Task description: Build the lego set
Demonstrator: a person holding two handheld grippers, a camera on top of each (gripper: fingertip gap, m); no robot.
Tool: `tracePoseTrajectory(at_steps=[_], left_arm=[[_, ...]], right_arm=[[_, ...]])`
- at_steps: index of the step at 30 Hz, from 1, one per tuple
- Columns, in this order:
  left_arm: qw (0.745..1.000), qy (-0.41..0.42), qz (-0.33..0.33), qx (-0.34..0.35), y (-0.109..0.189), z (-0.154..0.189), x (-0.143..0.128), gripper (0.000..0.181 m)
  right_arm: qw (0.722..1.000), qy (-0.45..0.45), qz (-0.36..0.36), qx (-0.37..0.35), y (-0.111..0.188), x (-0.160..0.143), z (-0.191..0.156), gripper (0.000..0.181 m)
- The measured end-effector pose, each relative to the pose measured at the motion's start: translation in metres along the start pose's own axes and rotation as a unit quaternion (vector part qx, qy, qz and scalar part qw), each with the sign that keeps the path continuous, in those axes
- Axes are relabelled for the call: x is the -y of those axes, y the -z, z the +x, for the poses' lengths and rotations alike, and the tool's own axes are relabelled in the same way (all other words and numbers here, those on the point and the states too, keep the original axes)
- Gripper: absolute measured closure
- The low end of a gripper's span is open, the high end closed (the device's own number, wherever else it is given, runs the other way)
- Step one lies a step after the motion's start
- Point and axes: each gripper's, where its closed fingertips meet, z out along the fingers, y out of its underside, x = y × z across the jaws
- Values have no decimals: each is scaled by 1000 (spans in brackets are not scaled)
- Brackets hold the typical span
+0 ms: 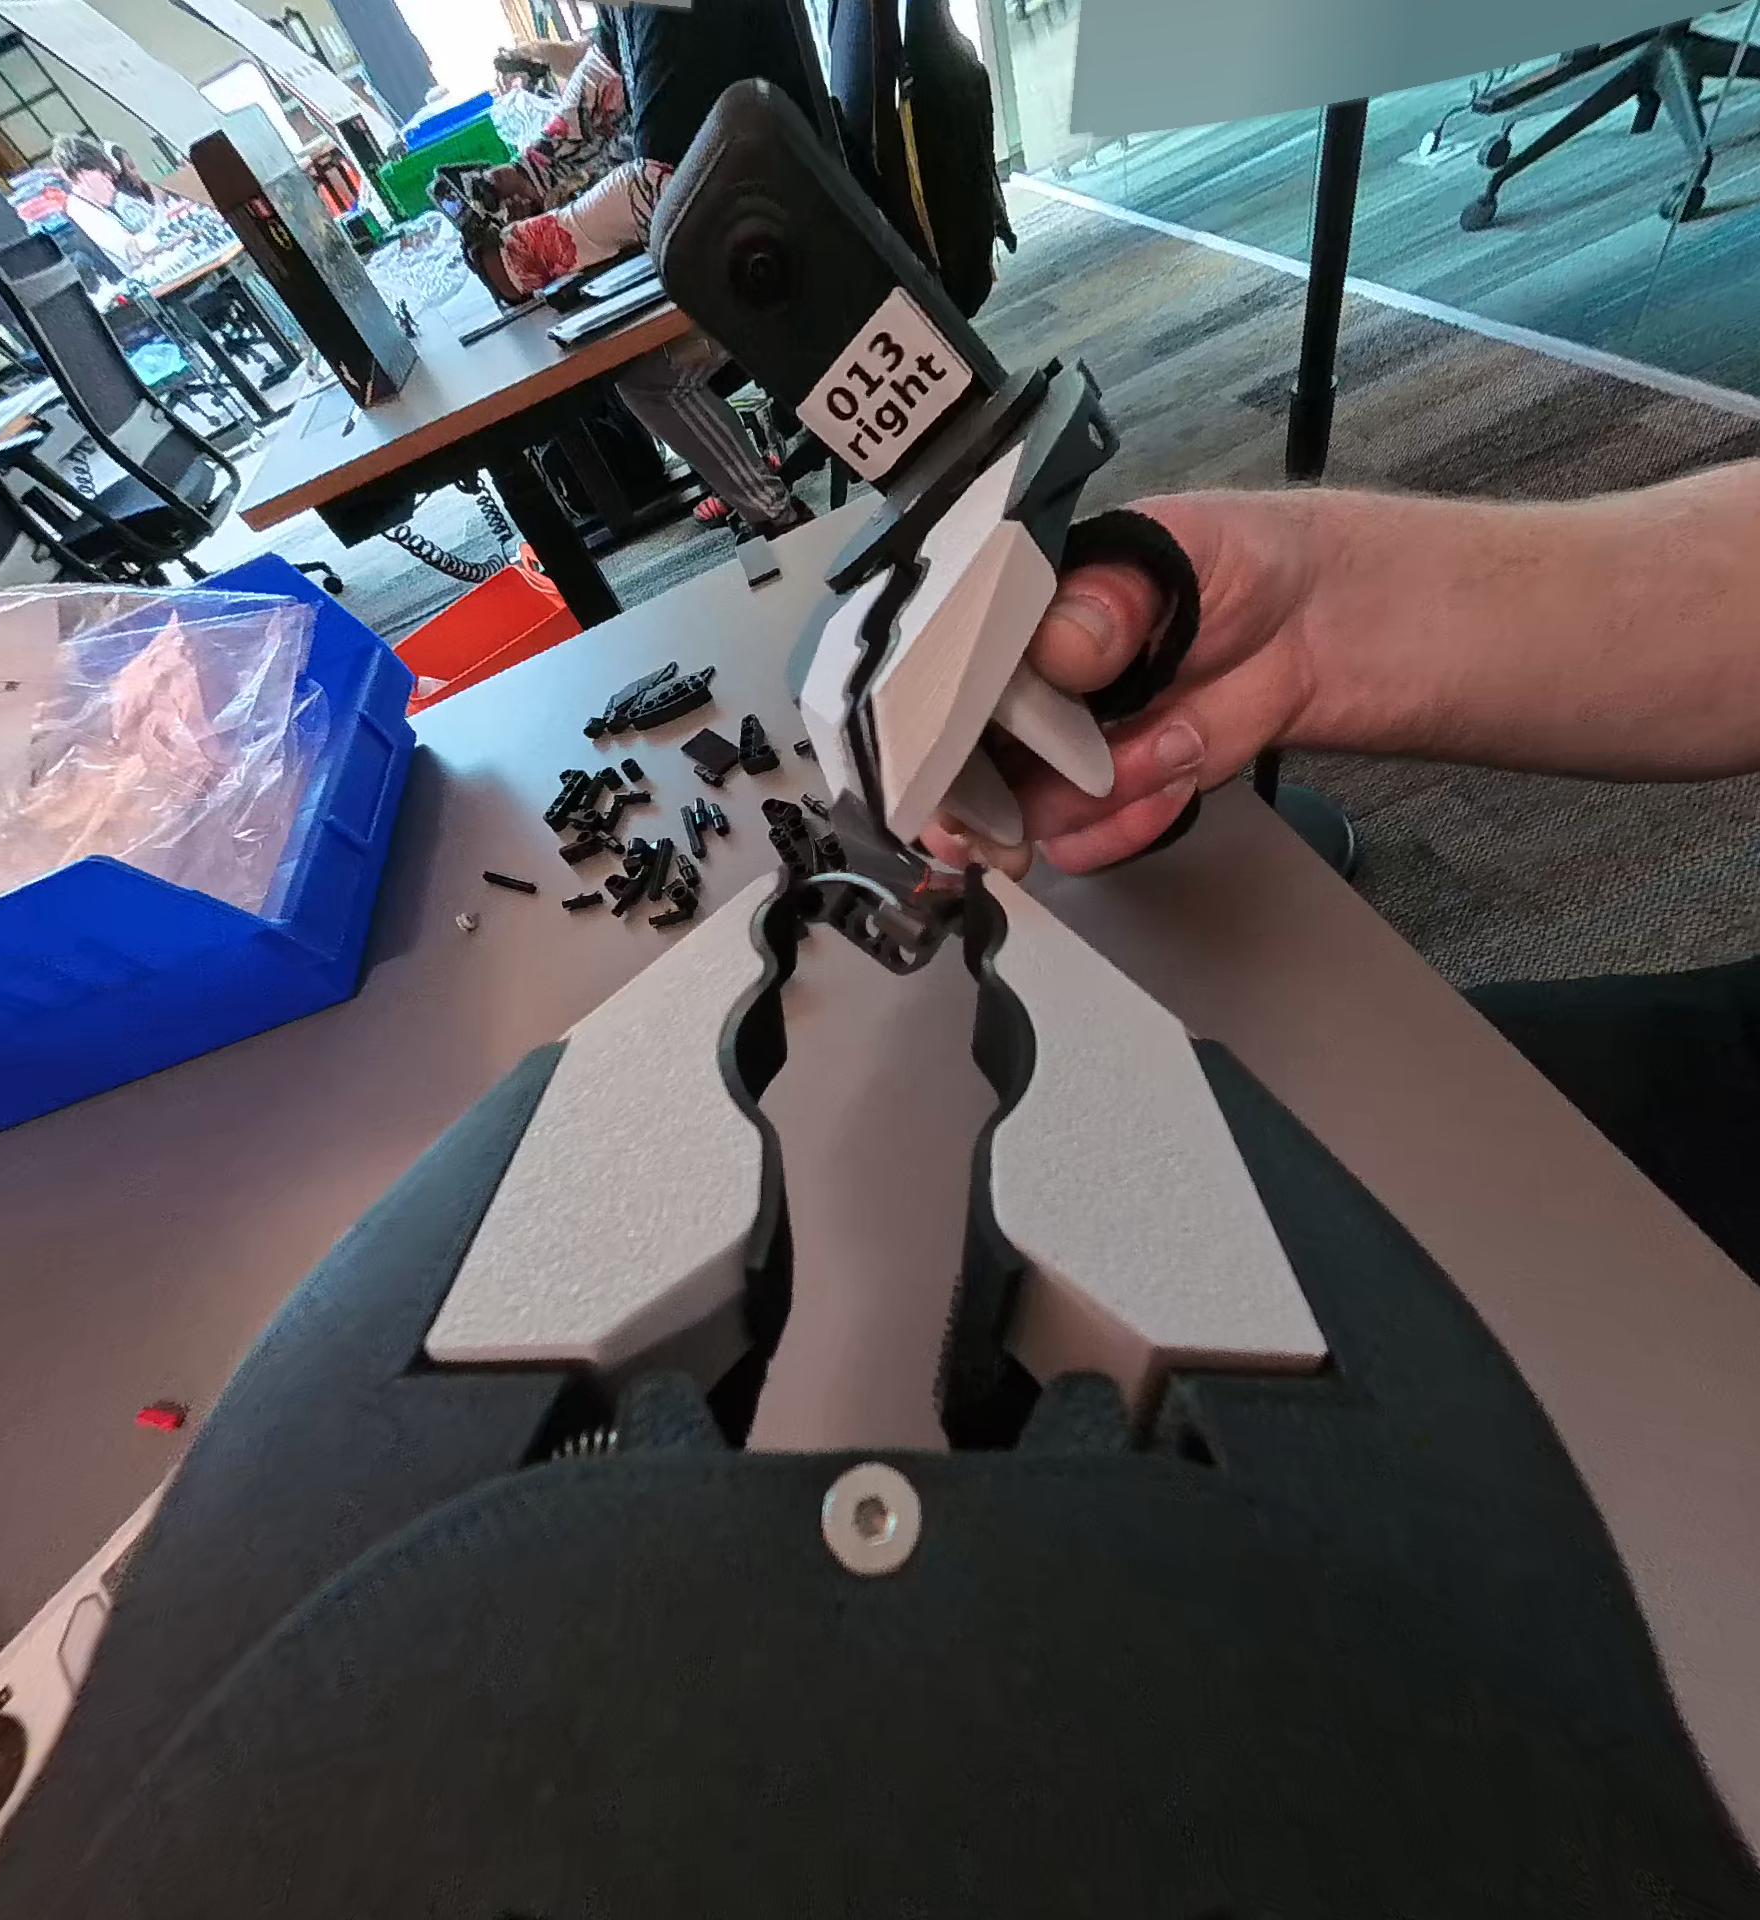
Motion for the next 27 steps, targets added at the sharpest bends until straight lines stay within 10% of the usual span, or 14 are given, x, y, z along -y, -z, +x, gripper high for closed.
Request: tracePoseTrajectory(at_steps=[27], left_arm=[[999,-10,25,-38,8,5,11,157]], right_arm=[[996,-33,26,77,-1,8,-14,181]])
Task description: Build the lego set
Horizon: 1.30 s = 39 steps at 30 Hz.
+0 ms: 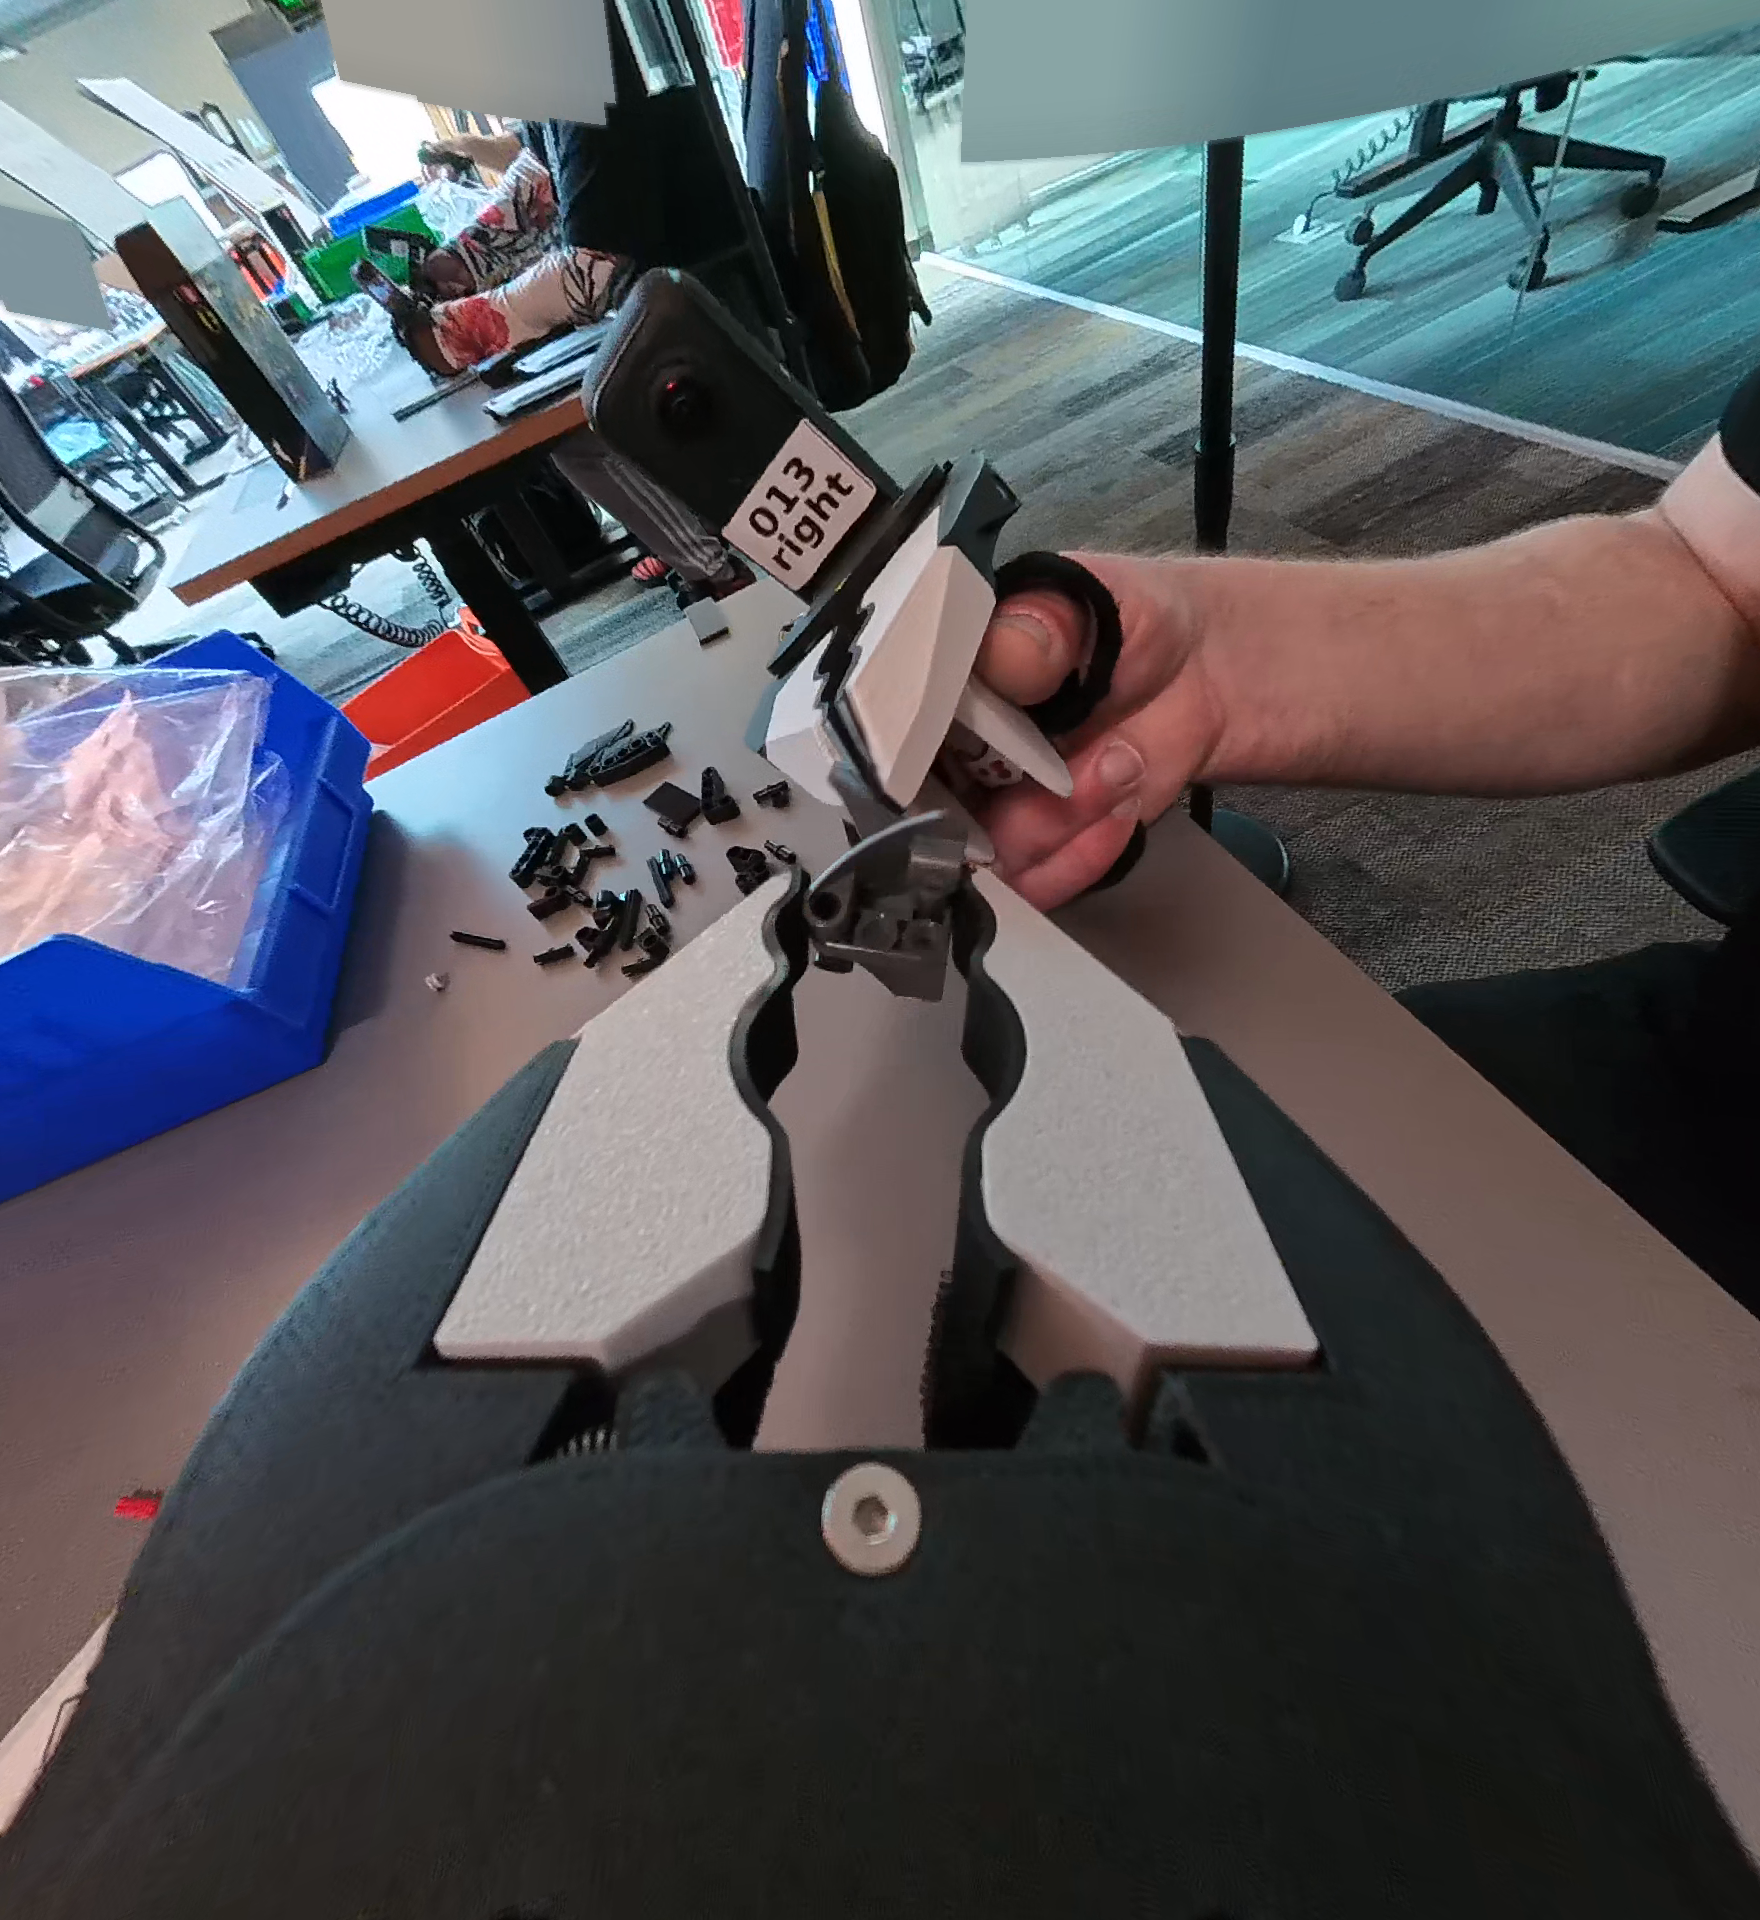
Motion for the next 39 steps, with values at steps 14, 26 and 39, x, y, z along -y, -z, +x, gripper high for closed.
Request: tracePoseTrajectory(at_steps=[14,26,39], left_arm=[[998,-42,6,41,2,-5,6,158],[994,-81,19,69,11,-6,24,158],[992,-75,85,63,33,-9,49,158]], right_arm=[[998,47,-3,-42,0,4,-6,181],[991,112,-13,-72,-8,13,-25,181],[992,118,13,-32,-14,30,-53,181]])
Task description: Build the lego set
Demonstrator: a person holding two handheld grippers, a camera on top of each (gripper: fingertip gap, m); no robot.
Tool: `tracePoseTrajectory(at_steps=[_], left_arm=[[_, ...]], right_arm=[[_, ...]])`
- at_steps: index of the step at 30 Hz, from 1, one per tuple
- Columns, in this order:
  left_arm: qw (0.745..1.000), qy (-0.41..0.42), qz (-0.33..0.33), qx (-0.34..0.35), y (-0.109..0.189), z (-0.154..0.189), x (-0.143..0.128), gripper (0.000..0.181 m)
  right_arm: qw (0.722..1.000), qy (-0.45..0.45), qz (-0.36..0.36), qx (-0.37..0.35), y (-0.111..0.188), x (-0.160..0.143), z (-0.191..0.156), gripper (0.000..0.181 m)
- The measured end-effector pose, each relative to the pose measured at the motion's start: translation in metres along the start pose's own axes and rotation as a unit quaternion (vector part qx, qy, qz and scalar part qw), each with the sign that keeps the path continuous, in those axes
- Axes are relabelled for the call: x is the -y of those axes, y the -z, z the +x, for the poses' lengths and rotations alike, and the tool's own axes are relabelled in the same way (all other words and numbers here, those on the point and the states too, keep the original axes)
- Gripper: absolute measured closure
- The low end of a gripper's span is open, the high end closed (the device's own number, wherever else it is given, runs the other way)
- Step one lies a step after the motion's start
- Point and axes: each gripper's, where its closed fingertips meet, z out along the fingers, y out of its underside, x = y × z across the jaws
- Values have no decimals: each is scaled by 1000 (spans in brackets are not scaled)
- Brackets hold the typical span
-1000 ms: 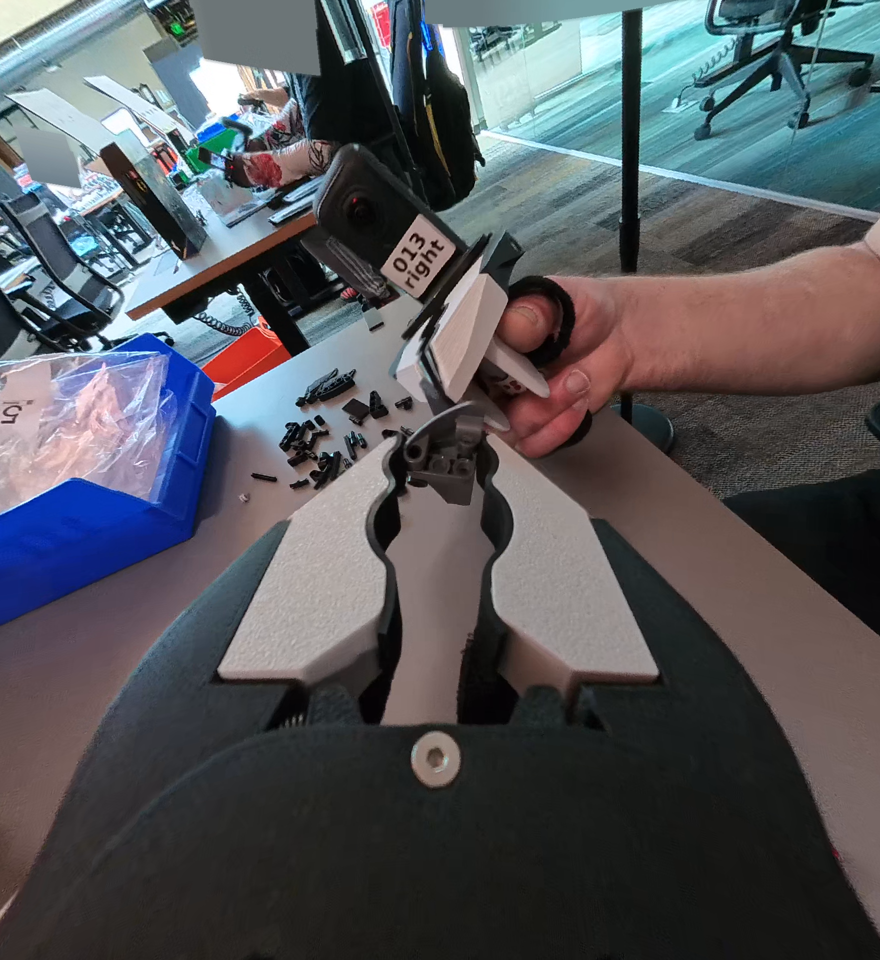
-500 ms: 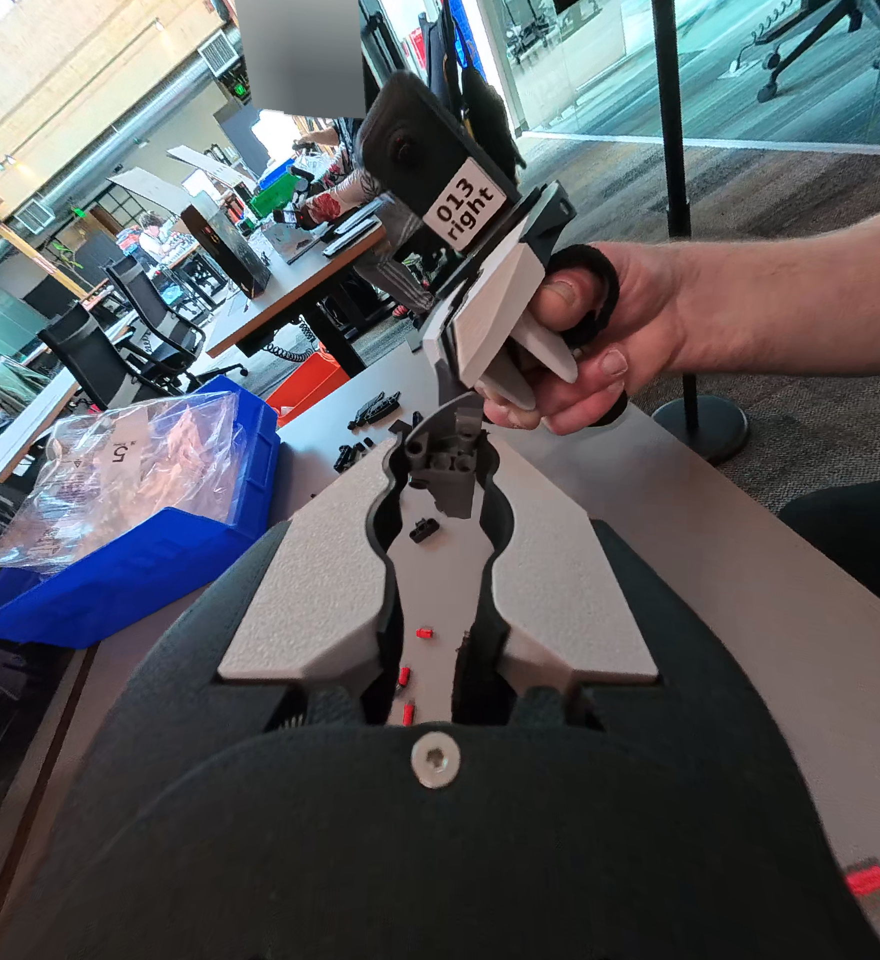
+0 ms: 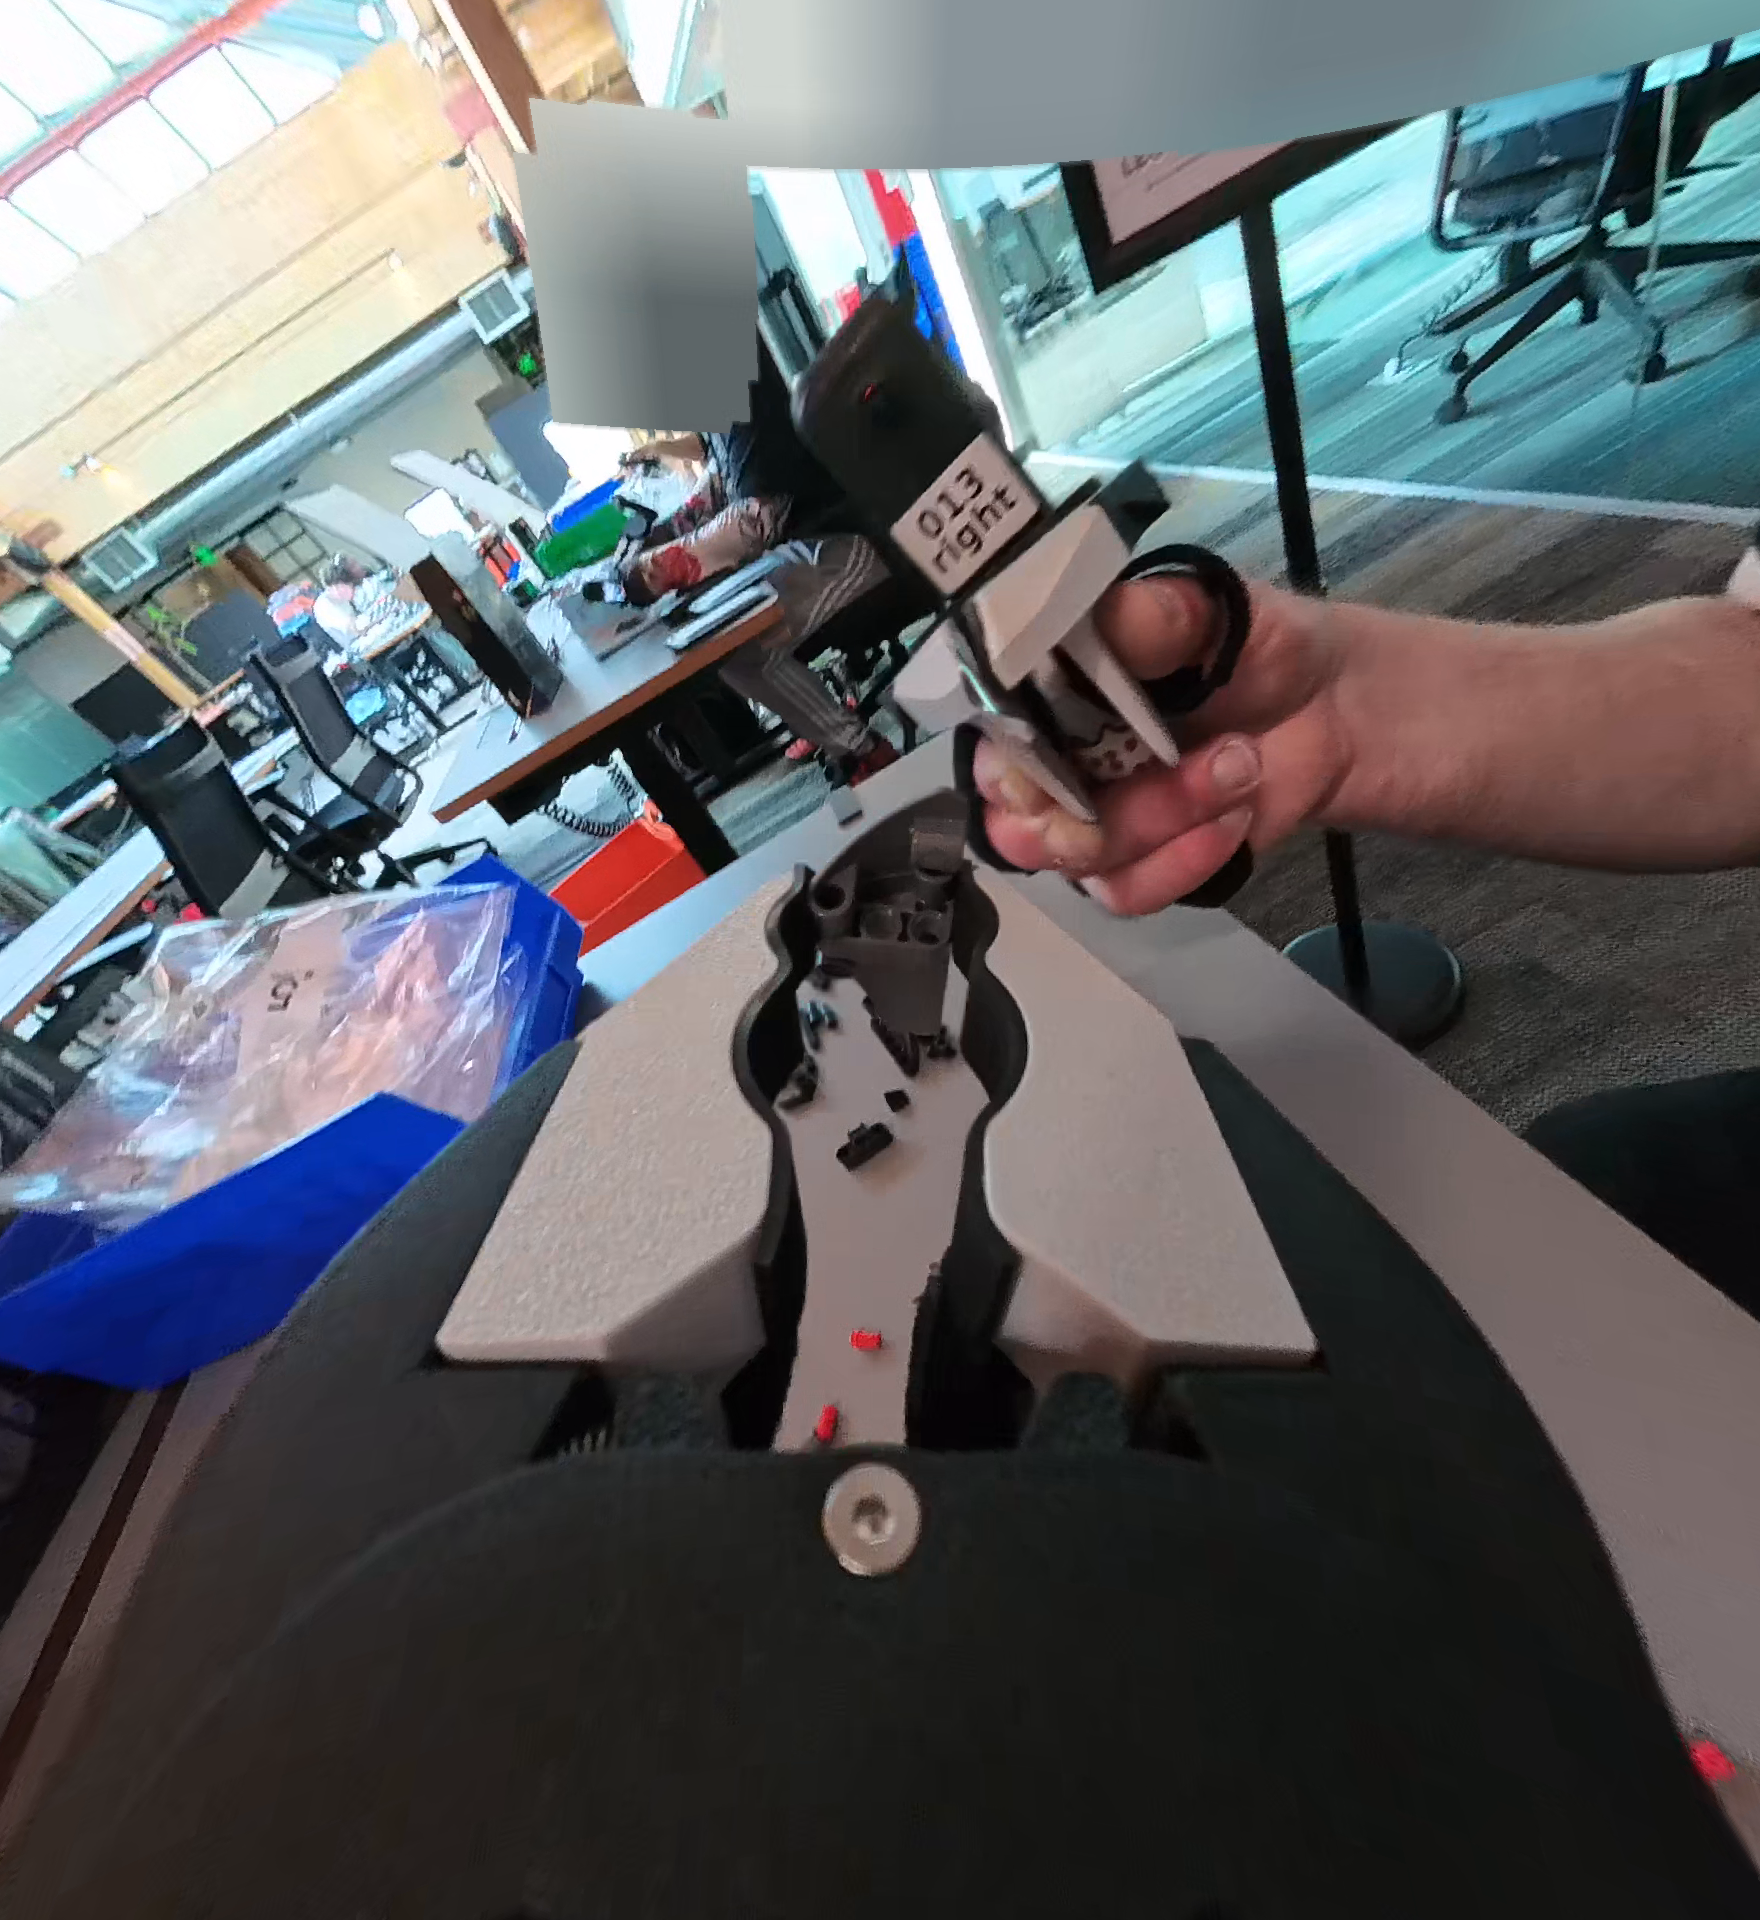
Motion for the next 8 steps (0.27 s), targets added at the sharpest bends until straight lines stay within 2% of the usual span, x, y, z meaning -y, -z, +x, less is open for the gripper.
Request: tracePoseTrajectory(at_steps=[5,8], left_arm=[[999,-19,41,-4,6,4,19,158],[998,-42,44,-2,7,7,25,158]], right_arm=[[998,-42,23,50,-9,9,-11,181],[996,-54,31,65,-14,11,-14,181]])
